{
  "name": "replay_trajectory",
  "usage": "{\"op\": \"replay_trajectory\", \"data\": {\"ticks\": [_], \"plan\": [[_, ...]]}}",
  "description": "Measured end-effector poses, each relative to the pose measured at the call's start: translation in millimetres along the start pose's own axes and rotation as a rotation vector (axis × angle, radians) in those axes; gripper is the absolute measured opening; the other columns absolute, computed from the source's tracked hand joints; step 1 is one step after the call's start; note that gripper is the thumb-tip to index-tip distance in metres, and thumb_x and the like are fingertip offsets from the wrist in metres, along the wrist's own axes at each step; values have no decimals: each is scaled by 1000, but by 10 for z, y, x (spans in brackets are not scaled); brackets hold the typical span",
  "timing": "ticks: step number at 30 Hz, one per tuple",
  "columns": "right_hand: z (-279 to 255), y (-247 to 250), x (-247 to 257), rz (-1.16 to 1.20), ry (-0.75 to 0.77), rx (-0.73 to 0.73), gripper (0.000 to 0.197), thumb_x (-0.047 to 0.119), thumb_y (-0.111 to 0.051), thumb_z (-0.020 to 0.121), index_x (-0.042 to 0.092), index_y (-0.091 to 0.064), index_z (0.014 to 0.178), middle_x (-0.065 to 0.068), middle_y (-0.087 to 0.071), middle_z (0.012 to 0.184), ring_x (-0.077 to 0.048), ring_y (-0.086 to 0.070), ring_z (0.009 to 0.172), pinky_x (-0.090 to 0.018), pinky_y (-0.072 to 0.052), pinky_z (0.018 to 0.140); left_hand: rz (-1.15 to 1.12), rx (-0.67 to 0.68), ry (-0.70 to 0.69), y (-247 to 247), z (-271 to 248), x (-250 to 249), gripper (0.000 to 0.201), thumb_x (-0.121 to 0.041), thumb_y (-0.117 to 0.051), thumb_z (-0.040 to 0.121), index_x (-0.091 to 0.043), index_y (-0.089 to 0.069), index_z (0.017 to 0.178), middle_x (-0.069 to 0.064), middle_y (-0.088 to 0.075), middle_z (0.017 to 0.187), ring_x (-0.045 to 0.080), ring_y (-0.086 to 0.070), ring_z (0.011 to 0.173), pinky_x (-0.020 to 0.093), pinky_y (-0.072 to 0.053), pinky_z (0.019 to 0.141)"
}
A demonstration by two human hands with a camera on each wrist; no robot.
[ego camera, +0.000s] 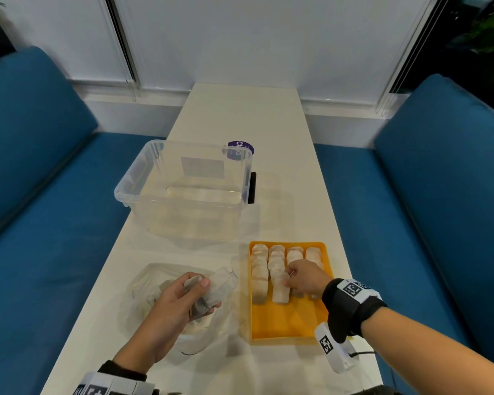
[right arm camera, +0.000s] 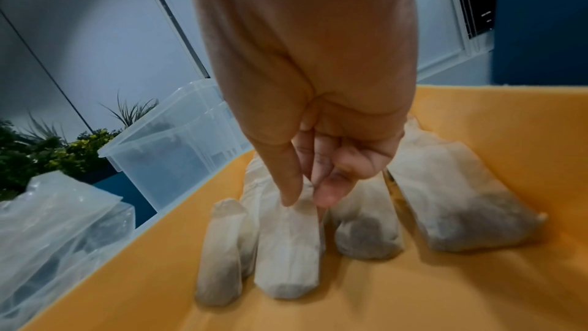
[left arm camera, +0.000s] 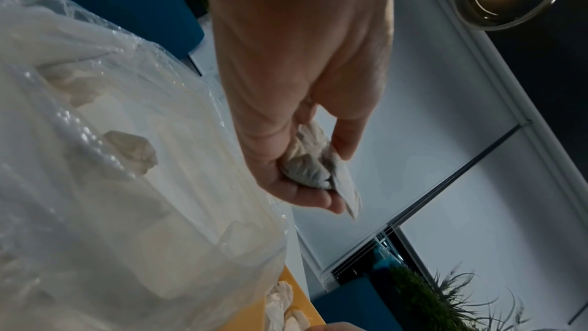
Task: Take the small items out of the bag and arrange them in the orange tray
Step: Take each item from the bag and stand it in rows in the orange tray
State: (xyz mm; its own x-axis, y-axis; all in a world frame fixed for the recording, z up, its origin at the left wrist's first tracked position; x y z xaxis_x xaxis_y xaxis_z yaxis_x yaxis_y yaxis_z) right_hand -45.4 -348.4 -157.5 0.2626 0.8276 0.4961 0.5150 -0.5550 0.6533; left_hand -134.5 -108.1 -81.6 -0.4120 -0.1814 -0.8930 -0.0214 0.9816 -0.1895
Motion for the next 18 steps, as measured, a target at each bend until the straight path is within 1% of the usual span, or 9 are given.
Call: {"op": "replay_trajectory", "data": {"ticks": [2,3,4,6,9,11,13,16,18], "plan": [[-6,9,-3,-1,1,-7,27,16,-58,91,14,-57,118,-7,-61,106,-21,-61,95,-24,-50,77,-14,-8,7,-5,7,15,35,-32,-69,81,-1,-58,92,10,-68,85,22,-69,81,35,-52,85],[-19,23,2,3,2,-14,29,15,-59,90,15,-56,118,-7,-61,110,-22,-60,98,-22,-49,76,-19,-15,11,-3,9,23,25,-26,-60,85,-1,-58,91,11,-67,86,23,-69,82,33,-52,82],[-39,45,15,12,5,-26,29,14,-59,90,15,-55,119,-8,-60,113,-21,-59,100,-20,-48,74,-19,-18,15,-8,9,24,20,-21,-54,88,-2,-58,90,10,-68,87,25,-69,83,31,-53,79],[-97,136,91,16,45,-82,30,14,-59,90,16,-54,119,-6,-59,116,-18,-55,100,-19,-44,76,-18,-5,16,-44,7,14,17,-19,-51,89,-3,-58,91,7,-70,87,26,-70,86,30,-54,78],[-274,337,338,4,184,-235,27,19,-58,91,16,-54,117,-2,-58,112,-10,-50,93,-17,-38,78,-22,18,12,-100,0,-15,16,-16,-51,90,-2,-58,92,4,-73,86,26,-71,87,32,-54,83],[-453,414,543,77,281,-276,20,24,-57,92,16,-58,111,3,-60,101,-6,-52,85,-14,-41,73,-27,44,3,-156,-4,-41,14,-14,-51,90,-2,-57,91,4,-73,84,24,-71,83,27,-57,76],[-612,335,742,237,349,-138,20,31,-56,93,15,-64,102,6,-63,90,-3,-54,75,-14,-45,68,-38,65,-7,-210,-4,-67,12,-13,-52,89,-1,-55,91,6,-71,85,26,-71,83,24,-57,70],[-884,55,1000,393,398,195,24,39,-54,92,19,-66,98,6,-67,91,-2,-56,71,-13,-44,61,-55,98,-24,-291,-11,-115,17,-15,-57,82,-1,-55,91,10,-70,87,28,-69,86,26,-58,72],[-994,-36,1094,438,433,273,20,39,-56,89,22,-66,94,7,-66,86,-1,-56,72,-15,-44,62,-41,123,-34,-340,-8,-134,26,-18,-61,76,-1,-56,94,13,-70,90,28,-68,87,27,-57,74]]}}
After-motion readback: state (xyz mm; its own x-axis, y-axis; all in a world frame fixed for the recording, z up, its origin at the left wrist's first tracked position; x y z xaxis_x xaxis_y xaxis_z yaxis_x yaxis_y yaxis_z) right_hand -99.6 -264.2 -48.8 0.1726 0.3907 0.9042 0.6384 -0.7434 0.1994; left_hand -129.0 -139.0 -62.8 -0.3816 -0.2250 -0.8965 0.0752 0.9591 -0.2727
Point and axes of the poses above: each hand's wrist, its own z-axis towards the middle knuckle, its own y-axis out of the back of the hand, x = y × z, the point moved 10 cm from there along z, towards the middle knuckle
